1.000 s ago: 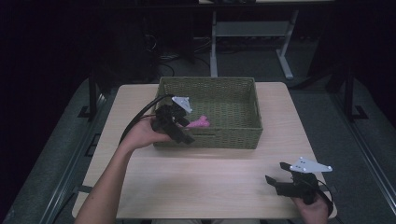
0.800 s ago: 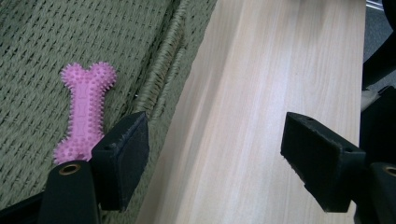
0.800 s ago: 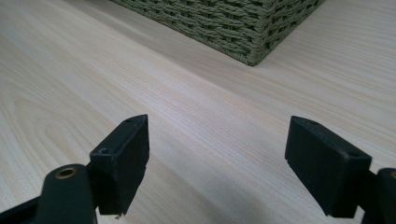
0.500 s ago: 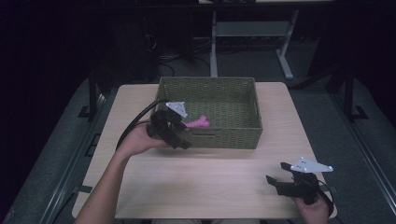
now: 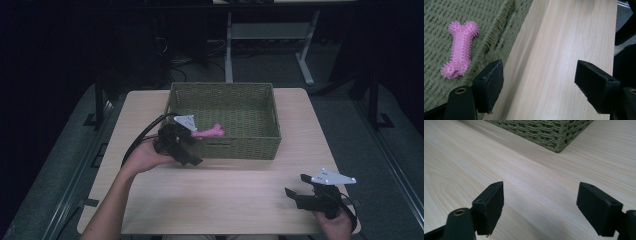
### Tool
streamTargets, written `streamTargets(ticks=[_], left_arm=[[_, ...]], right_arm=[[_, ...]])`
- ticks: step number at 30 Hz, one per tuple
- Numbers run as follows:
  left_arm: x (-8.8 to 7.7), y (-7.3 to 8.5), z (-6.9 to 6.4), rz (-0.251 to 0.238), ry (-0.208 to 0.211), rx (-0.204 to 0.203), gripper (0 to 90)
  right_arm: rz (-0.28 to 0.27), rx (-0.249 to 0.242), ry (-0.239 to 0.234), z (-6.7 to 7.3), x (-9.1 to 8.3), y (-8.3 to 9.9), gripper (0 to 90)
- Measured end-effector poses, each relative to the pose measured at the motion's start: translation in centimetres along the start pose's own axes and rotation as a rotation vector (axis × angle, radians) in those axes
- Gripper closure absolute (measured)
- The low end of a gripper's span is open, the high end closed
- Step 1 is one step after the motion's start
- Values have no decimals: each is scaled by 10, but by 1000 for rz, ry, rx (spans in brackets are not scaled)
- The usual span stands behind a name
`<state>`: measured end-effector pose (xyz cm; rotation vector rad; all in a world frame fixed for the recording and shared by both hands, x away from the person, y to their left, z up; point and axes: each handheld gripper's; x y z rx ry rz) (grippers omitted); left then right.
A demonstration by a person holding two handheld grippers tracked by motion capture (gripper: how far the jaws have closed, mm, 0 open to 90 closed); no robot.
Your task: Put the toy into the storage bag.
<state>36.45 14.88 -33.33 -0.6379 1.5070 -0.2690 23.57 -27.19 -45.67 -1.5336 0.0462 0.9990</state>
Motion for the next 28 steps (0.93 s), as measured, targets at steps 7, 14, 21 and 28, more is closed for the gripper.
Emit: streamTargets(ticks=[7, 14, 21, 28], left_arm=[[1, 9, -5, -14, 1, -12, 228], [4, 21, -9, -18, 10, -27, 228], [4, 33, -14, -41, 6, -45, 228], [4, 46, -27, -54, -23, -50, 228]], right_arm=[[3, 2, 0, 0, 1, 0, 215], [4, 6, 6, 0, 1, 1, 215], [0, 10, 9, 0, 1, 1, 215], [1, 16, 10, 1, 1, 1, 215]])
Point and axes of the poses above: each handheld gripper's, and its own axes: x roughly forward along the jaws, y roughly out of its underside, z roughly to its left, and after that the axes turned 3 degrees about x, right-handed
